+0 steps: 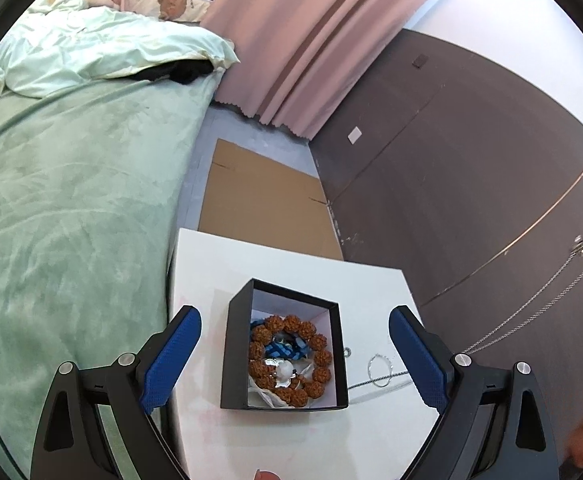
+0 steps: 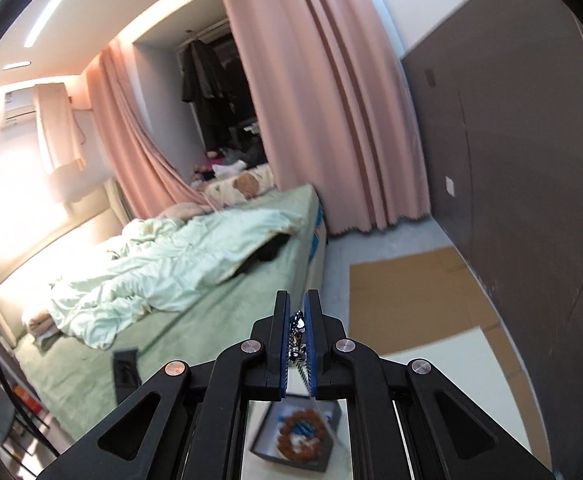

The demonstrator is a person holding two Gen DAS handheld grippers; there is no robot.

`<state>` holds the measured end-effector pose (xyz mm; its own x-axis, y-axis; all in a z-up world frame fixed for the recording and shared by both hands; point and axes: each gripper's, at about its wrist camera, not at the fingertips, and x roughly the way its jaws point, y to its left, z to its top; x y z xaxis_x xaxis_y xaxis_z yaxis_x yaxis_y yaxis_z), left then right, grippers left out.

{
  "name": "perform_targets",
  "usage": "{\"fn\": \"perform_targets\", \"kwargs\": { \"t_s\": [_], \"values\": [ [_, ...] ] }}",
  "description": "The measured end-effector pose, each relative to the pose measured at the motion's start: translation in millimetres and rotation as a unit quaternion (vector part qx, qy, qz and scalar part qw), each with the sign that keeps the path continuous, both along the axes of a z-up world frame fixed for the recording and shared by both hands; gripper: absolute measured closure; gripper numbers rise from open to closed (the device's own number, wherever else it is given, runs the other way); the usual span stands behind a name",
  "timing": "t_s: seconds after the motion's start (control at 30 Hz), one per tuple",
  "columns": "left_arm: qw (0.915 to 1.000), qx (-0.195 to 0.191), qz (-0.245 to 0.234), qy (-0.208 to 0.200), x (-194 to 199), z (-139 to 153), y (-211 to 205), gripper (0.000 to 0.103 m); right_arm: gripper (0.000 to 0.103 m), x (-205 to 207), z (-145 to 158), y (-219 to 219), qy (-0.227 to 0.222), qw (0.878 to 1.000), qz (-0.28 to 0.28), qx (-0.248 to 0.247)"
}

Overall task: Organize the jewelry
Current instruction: 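Carry the silver necklace into the box and open the right gripper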

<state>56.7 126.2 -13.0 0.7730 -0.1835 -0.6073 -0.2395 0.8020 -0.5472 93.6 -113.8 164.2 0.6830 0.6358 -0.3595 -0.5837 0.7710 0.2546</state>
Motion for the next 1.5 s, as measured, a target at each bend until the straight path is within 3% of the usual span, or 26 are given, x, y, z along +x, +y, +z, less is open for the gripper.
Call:
{"fn": "perform_targets", "kwargs": {
  "t_s": [0.37,0.7,1.13,1.5],
  "values": [
    [0.9992,-0.021,0.031,-0.015,-18.3,5.8,29.0,0.008,0.095,-19.3,44.1,53.7,-0.042,0.999,0.027,-0.015],
    [0.998,-0.035,0.047,-0.023,-24.7,7.9,43.1,0.008,0.095,-12.1,45.9,79.0,-0.044,0.998,0.028,-0.03],
    [0.9979,-0.027,0.058,-0.014,-24.6,5.2,47.3,0.008,0.095,27.2,-48.4,86.6,0.054,0.996,0.04,-0.052],
    [0.9977,-0.012,0.066,0.008,-16.8,-4.3,47.4,0.008,0.094,60.8,-152.6,79.7,0.174,0.981,0.065,-0.054]
  ]
}}
